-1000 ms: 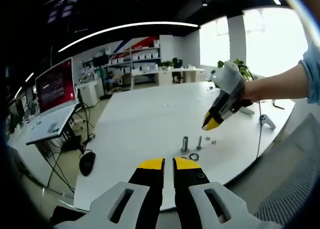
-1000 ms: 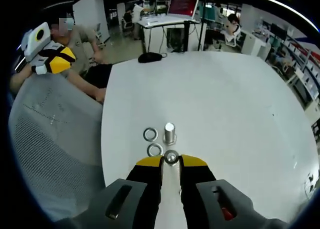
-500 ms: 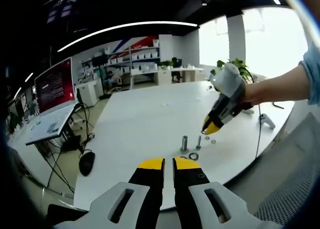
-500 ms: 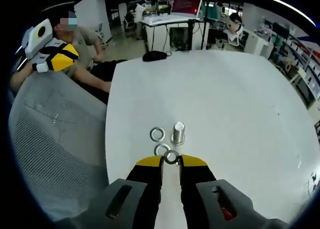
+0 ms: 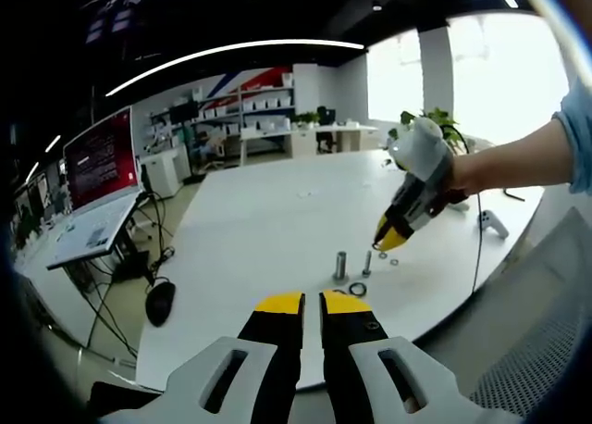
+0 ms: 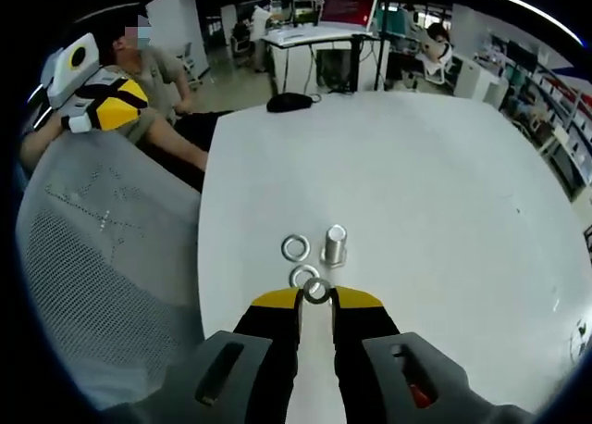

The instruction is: Place the washer onto the threaded stud by aligning its center hole with the stud, sliding it down to the base, and recovering from edge contact or off-axis alignment until the washer reaches the visible bottom stop.

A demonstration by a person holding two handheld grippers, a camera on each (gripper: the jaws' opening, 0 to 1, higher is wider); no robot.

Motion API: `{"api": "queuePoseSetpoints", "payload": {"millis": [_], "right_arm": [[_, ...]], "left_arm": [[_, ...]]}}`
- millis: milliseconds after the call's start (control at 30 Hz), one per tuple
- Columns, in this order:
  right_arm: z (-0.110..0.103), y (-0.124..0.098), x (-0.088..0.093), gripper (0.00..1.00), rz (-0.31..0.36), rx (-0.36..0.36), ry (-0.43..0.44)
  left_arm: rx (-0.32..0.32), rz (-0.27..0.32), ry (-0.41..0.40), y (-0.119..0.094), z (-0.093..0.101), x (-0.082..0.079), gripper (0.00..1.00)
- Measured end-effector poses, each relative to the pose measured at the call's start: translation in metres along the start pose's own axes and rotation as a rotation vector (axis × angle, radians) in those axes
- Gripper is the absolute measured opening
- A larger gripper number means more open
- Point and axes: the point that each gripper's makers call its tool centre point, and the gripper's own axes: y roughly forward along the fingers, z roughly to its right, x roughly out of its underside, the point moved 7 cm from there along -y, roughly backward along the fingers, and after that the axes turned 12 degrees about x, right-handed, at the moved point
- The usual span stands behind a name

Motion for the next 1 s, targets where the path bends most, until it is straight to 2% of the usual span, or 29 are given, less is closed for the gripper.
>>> {"api": "queuePoseSetpoints", "payload": {"millis": [1000], "right_arm": [[-0.0057, 0.002, 0.001, 0.14, -0.001, -0.018, 0.002]], "left_arm": [[0.004, -0.002, -0.002, -0.0002, 0.0006, 0.0003, 0.02]]}}
